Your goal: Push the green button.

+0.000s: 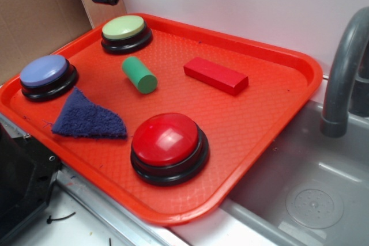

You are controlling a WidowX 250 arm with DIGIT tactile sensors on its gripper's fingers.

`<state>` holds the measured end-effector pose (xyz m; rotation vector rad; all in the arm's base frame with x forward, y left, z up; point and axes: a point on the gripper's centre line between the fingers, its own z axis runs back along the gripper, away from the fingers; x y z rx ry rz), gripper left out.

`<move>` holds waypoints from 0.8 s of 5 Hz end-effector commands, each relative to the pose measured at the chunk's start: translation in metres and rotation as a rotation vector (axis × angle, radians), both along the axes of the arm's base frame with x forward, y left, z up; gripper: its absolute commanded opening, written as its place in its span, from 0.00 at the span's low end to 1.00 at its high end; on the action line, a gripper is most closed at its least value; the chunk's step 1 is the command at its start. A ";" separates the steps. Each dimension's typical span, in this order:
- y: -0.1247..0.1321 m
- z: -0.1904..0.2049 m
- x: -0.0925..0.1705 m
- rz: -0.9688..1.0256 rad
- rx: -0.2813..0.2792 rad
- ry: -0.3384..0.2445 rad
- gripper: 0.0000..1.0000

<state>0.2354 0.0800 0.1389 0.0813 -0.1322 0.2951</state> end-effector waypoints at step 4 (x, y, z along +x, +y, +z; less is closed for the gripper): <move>-0.002 0.043 -0.007 -0.042 0.017 -0.068 1.00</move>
